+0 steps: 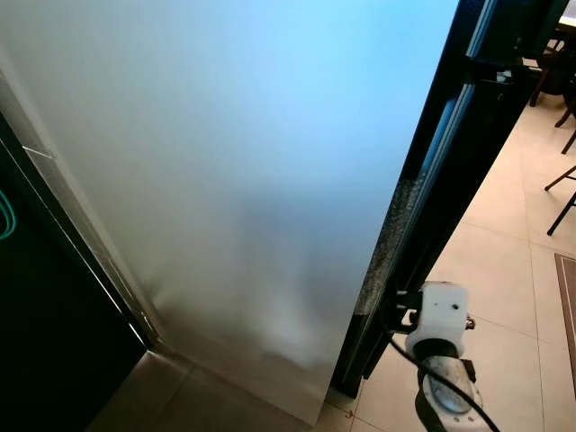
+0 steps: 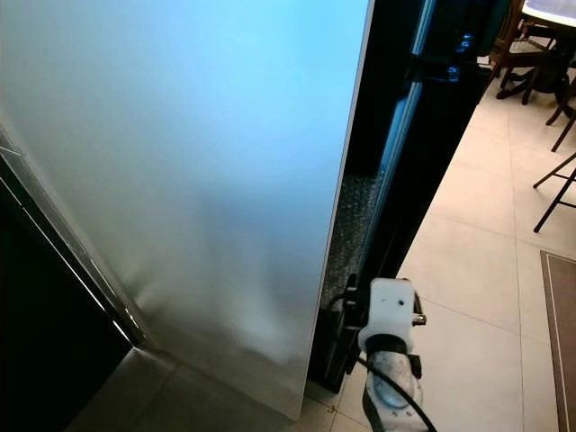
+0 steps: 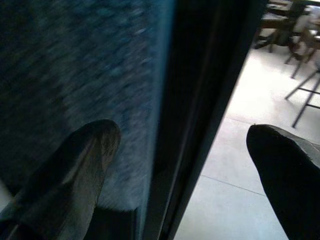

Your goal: Restocking fridge

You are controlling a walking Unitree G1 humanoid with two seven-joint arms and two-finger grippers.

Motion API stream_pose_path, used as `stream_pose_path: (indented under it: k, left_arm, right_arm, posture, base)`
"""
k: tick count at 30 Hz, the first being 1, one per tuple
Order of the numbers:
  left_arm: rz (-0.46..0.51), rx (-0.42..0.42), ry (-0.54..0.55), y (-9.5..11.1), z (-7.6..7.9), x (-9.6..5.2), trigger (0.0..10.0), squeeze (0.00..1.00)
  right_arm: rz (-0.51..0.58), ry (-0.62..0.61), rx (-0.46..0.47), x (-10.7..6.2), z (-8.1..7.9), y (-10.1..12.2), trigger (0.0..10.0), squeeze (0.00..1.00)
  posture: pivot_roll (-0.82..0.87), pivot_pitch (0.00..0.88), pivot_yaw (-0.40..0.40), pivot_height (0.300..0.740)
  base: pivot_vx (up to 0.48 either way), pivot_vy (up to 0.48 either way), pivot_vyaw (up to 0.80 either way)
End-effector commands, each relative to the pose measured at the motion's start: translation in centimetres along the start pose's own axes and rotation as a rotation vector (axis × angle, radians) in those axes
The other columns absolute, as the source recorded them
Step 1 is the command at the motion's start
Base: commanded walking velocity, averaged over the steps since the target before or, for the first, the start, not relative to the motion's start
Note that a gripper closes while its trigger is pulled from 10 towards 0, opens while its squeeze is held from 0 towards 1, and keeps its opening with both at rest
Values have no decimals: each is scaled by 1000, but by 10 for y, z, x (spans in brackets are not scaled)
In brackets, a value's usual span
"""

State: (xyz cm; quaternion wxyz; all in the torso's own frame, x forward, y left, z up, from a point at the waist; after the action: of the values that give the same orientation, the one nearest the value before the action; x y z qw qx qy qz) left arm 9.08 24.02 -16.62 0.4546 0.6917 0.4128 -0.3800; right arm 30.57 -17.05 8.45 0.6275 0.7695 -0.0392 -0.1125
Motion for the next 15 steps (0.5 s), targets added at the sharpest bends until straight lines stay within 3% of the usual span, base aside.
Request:
stream_pose_path:
  k: [1, 7, 15]
  left_arm:
    - [-7, 21, -2, -4, -1, -1, 10000, 0]
    - [-6, 21, -2, -4, -2, -1, 10000, 0]
    - [-1, 22, 3, -3, -4, 0, 10000, 0]
  right_arm:
    - [36, -62, 22, 6, 12, 12, 10000, 1000]
    - [78, -104, 17, 10, 18, 24, 10000, 1000]
    - [103, -104, 66, 25, 9, 33, 10000, 1000]
  posture:
    - [-87, 0, 4, 740]
    - [-81, 0, 6, 740]
    - [-79, 0, 25, 740]
  base:
    - [0, 0, 0]
    - [0, 0, 0]
    - [0, 0, 0]
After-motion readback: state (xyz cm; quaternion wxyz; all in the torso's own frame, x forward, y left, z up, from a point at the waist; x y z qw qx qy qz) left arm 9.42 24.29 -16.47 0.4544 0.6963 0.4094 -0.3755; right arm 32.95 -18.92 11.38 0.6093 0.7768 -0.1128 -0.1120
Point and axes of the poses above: a point about 5 cm out from each wrist's last joint towards the gripper, its own x axis pointing out of the wrist towards the gripper, its own y axis along the axis of the wrist's last joint, z = x × y, the point moved 6 cm from there along x, pointing out of the wrist towards the gripper, and after that the axes turned 15 degrees about x, right-handed, at the moved point
